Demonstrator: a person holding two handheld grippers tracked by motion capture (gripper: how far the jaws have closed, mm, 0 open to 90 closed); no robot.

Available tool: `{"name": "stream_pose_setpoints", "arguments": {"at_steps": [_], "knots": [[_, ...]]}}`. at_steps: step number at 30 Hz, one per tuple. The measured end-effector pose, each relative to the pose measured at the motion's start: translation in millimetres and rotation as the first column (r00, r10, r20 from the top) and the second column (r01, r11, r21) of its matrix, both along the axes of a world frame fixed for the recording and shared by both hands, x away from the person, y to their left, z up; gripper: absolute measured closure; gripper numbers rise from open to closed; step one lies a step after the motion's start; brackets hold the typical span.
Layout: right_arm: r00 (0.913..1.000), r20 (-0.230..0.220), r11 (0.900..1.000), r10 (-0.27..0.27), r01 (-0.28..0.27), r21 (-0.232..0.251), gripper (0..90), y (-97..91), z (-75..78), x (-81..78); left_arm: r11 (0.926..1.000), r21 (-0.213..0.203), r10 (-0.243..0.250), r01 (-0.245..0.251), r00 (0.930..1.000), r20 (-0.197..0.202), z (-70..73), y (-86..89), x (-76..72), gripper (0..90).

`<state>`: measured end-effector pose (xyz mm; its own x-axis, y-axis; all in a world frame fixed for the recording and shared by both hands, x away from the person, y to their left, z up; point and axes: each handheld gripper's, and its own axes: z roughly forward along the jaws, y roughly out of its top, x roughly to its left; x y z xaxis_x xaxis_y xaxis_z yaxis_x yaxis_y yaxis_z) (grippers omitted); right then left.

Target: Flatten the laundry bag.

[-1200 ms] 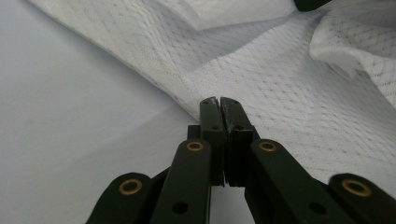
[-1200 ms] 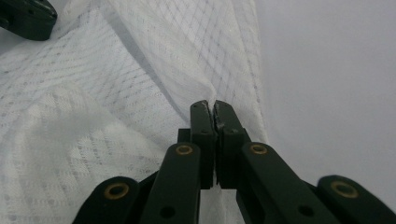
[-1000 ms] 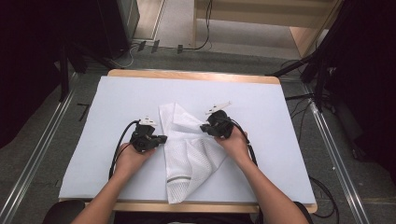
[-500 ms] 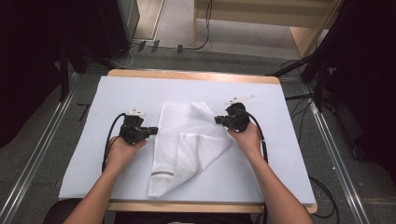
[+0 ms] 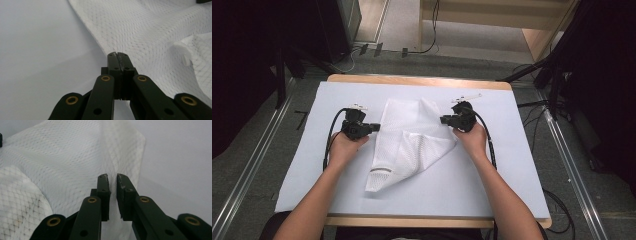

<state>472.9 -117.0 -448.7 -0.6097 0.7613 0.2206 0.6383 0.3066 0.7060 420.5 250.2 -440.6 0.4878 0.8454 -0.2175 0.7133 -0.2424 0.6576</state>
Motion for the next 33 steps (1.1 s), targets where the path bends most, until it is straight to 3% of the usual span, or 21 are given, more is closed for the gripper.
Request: {"name": "stream_pose_setpoints", "arguments": {"at_steps": [6, 9, 10, 15, 16, 22, 33], "knots": [[0.9999, 0.008, 0.9997, 0.011, -0.011, 0.022, 74.0, -1.6, 4.5, -7.4, 0.9984, 0.026, 0.051, -0.05, 0.9986, -0.014, -3.4, 11.5, 2.7, 90.0], [0.9997, 0.011, 0.9995, 0.021, -0.021, 0.023, 73.8, -1.2, 7.9, -11.9, 0.9995, 0.005, 0.032, -0.032, 0.9993, -0.017, -3.7, 13.9, 2.0, 88.4], [0.9993, 0.012, 0.9989, 0.035, -0.035, 0.031, 74.1, 0.6, 11.6, -16.9, 0.9997, -0.002, 0.023, -0.023, 0.9997, -0.013, -2.8, 14.6, 1.2, 82.9], [0.9963, 0.014, 0.9959, 0.084, -0.085, 0.031, 72.8, 10.0, 15.3, -25.6, 0.9996, -0.025, -0.012, 0.012, 0.9999, -0.002, 4.1, 16.7, -5.0, 73.6], [0.993, 0.015, 0.9927, 0.117, -0.117, 0.028, 70.8, 17.4, 14.2, -27.9, 0.9995, -0.024, -0.022, 0.022, 0.9998, -0.001, 5.2, 16.1, -6.8, 70.0], [0.9813, 0.008, 0.9813, 0.192, -0.192, 0.008, 68.1, 45.7, 7.4, -31.0, 0.9974, -0.051, -0.051, 0.051, 0.9986, 0.014, 8.4, 14.2, -17.7, 64.6], [0.9637, -0.019, 0.9632, 0.266, -0.267, -0.034, 62.7, 79.2, -8.9, -30.4, 0.9973, -0.05, -0.053, 0.053, 0.9986, 0.004, 2.0, 13.3, -26.5, 61.5]]}}
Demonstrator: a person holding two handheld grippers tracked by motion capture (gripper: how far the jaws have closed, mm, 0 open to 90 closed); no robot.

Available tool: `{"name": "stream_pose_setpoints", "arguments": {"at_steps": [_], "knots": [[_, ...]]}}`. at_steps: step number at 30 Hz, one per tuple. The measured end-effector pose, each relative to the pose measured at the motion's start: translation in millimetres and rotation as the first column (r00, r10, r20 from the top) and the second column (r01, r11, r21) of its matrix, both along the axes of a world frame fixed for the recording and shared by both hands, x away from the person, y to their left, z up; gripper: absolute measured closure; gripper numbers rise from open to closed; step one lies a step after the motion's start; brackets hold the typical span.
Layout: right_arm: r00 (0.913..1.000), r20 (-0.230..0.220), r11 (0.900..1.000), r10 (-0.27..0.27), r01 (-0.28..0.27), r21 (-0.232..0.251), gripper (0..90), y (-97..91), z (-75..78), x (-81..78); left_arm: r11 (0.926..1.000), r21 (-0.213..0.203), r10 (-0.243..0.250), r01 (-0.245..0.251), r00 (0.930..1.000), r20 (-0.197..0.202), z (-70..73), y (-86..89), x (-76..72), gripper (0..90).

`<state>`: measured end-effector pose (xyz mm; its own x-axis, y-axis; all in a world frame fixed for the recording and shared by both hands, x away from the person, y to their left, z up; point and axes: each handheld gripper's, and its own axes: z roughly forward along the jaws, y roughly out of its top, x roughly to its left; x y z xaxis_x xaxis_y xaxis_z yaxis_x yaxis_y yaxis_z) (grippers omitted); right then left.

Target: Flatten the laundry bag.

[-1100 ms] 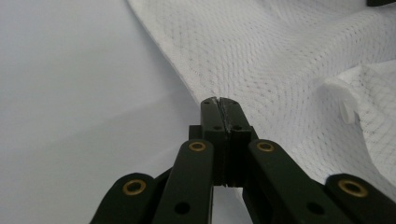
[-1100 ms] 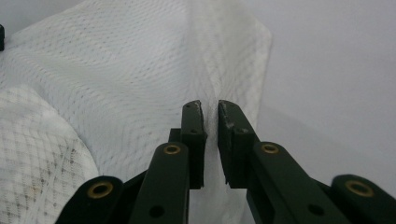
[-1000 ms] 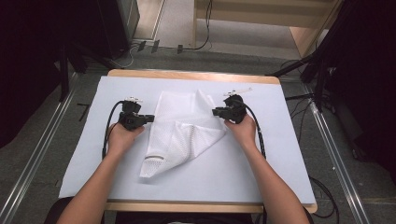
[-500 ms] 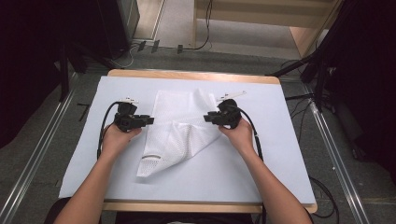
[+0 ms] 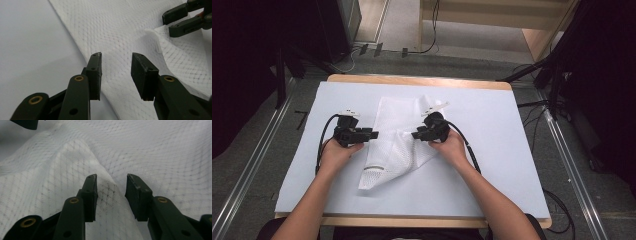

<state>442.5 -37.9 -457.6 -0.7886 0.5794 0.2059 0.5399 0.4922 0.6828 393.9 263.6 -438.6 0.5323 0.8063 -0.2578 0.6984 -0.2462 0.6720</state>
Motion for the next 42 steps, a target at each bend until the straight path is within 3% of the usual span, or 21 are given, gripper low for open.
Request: {"name": "stream_pose_setpoints", "arguments": {"at_steps": [5, 11, 15, 20, 28, 35, 42], "knots": [[0.9997, 0.019, 0.9989, 0.017, -0.016, -0.044, 60.9, 8.6, -7.9, 0.1, 1.0, 0.002, -0.004, 0.004, 1.0, -0.004, -2.5, -1.9, -1.2, 60.4], [0.999, 0.04, 0.9979, 0.019, -0.017, -0.063, 76.9, 11.2, -8.0, -4.3, 0.9999, 0.012, -0.009, 0.009, 0.9999, -0.009, -4.2, -3.7, -0.7, 60.0], [0.9995, 0.012, 0.9985, 0.028, -0.028, -0.047, 88.1, 10.8, -7.7, -3.8, 0.9997, 0.021, -0.013, 0.014, 0.9998, -0.014, -6.4, -5.6, -0.3, 59.9], [0.9998, -0.001, 0.998, 0.019, -0.019, -0.061, 90.0, 11.1, -3.7, -2.9, 0.9995, 0.028, -0.015, 0.015, 0.9998, -0.017, -7.9, -6.5, 0.5, 59.7], [0.9997, 0.012, 0.9997, 0.022, -0.023, 0.008, 90.0, 0.9, 19.0, -12.0, 0.9993, 0.033, -0.015, 0.015, 0.9998, -0.015, -8.1, -6.4, 0.8, 59.4], [0.9989, 0.038, 0.9983, 0.027, -0.028, 0.051, 90.0, -16.5, 38.0, -33.8, 0.9996, 0.027, -0.01, 0.01, 0.9999, -0.005, -7.0, -7.7, 1.8, 59.3], [0.9981, 0.055, 0.9968, 0.027, -0.031, 0.073, 90.0, -37.8, 43.6, -57.3, 0.9994, 0.035, -0.006, 0.006, 1.0, 0.001, -5.2, -7.8, 4.9, 59.1]]}}
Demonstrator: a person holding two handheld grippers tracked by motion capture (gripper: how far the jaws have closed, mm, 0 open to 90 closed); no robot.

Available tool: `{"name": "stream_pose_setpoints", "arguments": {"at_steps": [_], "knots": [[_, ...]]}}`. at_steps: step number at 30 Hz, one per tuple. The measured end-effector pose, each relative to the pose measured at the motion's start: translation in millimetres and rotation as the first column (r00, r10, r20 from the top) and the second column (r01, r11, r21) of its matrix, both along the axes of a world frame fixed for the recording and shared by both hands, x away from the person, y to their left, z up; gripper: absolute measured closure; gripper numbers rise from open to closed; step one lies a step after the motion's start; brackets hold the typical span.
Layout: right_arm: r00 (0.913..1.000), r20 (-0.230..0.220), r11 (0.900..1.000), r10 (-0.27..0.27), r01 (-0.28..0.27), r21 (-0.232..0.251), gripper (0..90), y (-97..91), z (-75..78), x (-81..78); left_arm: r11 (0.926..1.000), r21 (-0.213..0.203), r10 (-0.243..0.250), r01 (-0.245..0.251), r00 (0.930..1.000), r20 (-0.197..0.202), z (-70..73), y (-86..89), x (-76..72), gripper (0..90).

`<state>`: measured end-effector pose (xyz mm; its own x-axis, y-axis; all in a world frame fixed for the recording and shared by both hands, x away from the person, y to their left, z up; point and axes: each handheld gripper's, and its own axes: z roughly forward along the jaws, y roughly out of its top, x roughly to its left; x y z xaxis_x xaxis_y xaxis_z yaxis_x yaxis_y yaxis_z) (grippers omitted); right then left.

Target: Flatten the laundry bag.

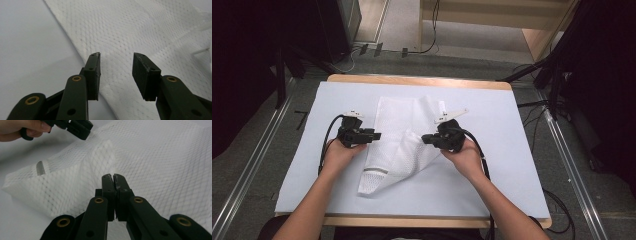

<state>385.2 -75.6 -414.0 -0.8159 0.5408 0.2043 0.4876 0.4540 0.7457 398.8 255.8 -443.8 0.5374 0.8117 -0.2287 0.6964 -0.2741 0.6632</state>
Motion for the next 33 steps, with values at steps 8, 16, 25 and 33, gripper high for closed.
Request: {"name": "stream_pose_setpoints", "arguments": {"at_steps": [8, 16, 25, 33], "knots": [[1.0, -0.001, 0.9999, 0.004, -0.004, 0.014, 90.0, -22.2, -1.7, -31.1, 0.9999, 0.006, 0.012, -0.012, 0.9997, -0.022, 0.0, 3.2, 5.7, 58.0], [0.9999, 0.016, 0.9997, 0.004, -0.004, 0.024, 89.7, -45.9, -10.5, -55.2, 0.9993, 0.038, 0.004, -0.003, 0.9991, -0.042, -2.4, 4.3, 9.6, 54.7], [0.999, -0.038, 0.9995, -0.024, 0.025, 0.019, 89.4, -64.0, -19.8, -66.3, 0.9968, 0.071, 0.039, -0.036, 0.9985, -0.039, -7.5, 2.2, 15.0, 50.6], [0.9989, -0.038, 0.9995, -0.026, 0.027, 0.019, 89.5, -63.3, -20.1, -65.9, 0.9992, 0.027, 0.031, -0.03, 0.9974, -0.065, -12.8, -3.9, 19.4, 89.8]]}}
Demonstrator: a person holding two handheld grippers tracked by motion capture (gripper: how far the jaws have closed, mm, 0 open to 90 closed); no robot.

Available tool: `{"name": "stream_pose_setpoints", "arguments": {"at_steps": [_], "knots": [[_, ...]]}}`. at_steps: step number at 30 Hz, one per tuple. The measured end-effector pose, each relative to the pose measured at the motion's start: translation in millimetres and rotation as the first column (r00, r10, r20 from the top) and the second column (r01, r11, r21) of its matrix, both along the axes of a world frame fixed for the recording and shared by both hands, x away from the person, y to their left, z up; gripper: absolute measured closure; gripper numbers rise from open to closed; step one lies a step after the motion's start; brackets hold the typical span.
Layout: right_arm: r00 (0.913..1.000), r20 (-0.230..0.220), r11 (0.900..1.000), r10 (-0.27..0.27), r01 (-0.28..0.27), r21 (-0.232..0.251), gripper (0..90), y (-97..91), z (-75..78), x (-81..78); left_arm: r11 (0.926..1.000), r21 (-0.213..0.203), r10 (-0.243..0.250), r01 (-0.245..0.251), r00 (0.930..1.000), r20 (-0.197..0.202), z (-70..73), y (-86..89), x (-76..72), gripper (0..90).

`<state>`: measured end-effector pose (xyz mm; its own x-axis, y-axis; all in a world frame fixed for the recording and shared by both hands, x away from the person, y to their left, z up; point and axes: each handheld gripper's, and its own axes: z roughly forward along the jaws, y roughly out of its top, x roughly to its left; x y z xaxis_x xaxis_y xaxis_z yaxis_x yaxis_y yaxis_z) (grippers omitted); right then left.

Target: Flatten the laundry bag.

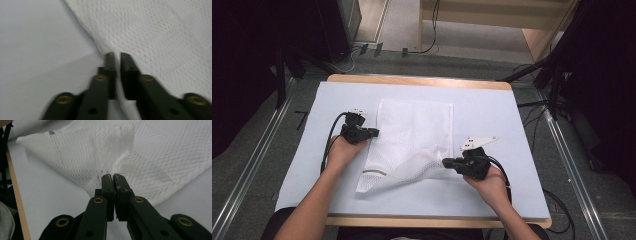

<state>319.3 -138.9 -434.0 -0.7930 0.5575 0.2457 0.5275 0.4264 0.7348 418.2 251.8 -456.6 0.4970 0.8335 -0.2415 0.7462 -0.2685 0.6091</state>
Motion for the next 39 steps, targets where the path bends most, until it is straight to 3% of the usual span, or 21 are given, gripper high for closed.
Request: {"name": "stream_pose_setpoints", "arguments": {"at_steps": [2, 7, 9, 12, 16, 25, 29, 32, 39], "knots": [[1.0, 0.0, 1.0, -0.002, 0.002, 0.001, 89.6, 0.1, 0.4, 0.9, 0.9996, -0.022, 0.015, -0.015, 0.9999, -0.004, -1.0, -0.7, 2.4, 90.0], [0.9999, 0.011, 1.0, -0.002, 0.002, 0.008, 89.7, -1.6, 2.0, 2.7, 0.9984, -0.019, 0.053, -0.053, 0.9984, 0.018, 2.4, 3.9, 6.9, 90.0], [0.9999, 0.014, 0.9999, -0.002, 0.002, 0.012, 89.9, -2.2, 2.2, 3.3, 0.9961, -0.027, 0.084, -0.084, 0.9961, 0.026, 4.0, 7.7, 8.1, 90.0], [0.9999, 0.012, 1.0, 0.002, -0.002, 0.007, 90.0, -1.3, 2.0, 3.8, 0.9924, 0.004, 0.123, -0.123, 0.9914, 0.045, 6.5, 14.7, 9.6, 90.0], [0.9997, -0.002, 0.9997, 0.025, -0.025, -0.006, 90.0, 3.3, -1.9, 2.7, 0.9862, -0.007, 0.166, -0.166, 0.9856, 0.033, 4.9, 23.6, 11.7, 90.0], [0.9999, -0.008, 0.9999, 0.014, -0.014, 0.002, 90.0, -2.8, 0.4, 1.8, 0.9887, -0.017, 0.149, -0.149, 0.9879, 0.042, 6.1, 25.6, 11.3, 90.0], [0.9991, 0.019, 0.9993, -0.037, 0.037, 0.007, 90.0, -15.3, 2.6, 4.8, 0.9872, -0.029, 0.158, -0.157, 0.9865, 0.042, 6.9, 27.4, 11.8, 90.0], [0.9987, 0.007, 0.9987, -0.051, 0.051, -0.002, 89.0, -16.7, -3.2, 10.5, 0.9888, -0.029, 0.148, -0.147, 0.9883, 0.038, 8.3, 27.6, 10.9, 89.5], [0.9975, 0.016, 0.9975, -0.068, 0.069, -0.015, 80.3, -10.2, -13.3, 25.4, 0.9935, -0.047, 0.105, -0.103, 0.994, 0.032, 16.6, 29.3, -1.4, 78.0]]}}
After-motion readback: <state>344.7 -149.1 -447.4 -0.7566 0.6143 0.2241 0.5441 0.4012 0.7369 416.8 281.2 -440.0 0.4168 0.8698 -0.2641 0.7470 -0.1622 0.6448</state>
